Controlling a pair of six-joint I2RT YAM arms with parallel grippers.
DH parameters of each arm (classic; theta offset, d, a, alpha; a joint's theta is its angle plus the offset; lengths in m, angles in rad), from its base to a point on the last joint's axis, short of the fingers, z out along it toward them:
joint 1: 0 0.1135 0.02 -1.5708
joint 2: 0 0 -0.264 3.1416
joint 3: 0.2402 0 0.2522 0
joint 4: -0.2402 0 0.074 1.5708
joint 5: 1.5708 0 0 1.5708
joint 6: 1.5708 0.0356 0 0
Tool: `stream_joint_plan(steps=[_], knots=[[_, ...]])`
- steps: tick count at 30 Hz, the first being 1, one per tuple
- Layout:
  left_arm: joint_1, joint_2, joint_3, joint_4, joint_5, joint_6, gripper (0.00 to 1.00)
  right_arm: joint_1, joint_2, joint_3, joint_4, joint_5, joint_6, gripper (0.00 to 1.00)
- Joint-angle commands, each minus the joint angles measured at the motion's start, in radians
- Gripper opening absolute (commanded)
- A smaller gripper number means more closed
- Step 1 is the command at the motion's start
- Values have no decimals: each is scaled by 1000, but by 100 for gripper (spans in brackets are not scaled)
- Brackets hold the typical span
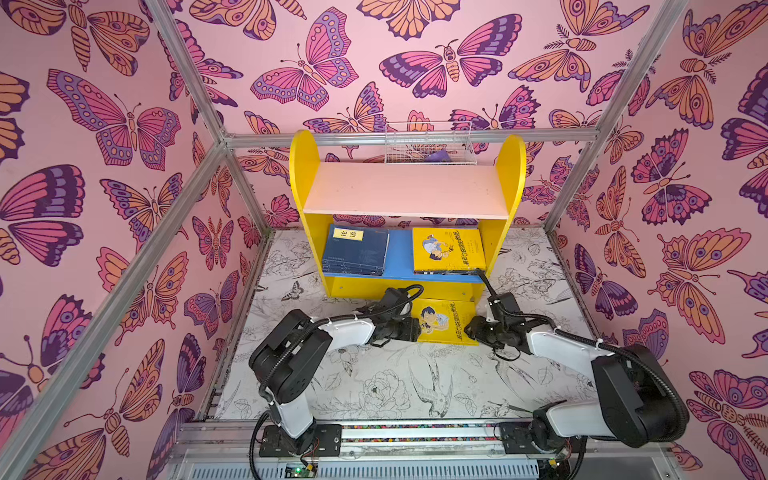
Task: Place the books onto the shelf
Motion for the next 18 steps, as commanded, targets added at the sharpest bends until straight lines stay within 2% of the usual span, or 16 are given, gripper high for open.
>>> stream_joint_plan(steps=[1, 6, 12, 18], knots=[[-11, 50, 2, -91, -64, 37, 63, -3, 1, -16, 90, -126, -12, 51], [-12, 81, 8, -110, -43, 42, 49, -2, -104, 9, 140, -284, 14, 47], [-14, 67, 4, -128, -27, 60, 48, 11, -240, 21, 157, -343, 76, 44], [-14, 40, -8, -112, 16, 76, 47, 27, -231, 15, 160, -309, 106, 38]])
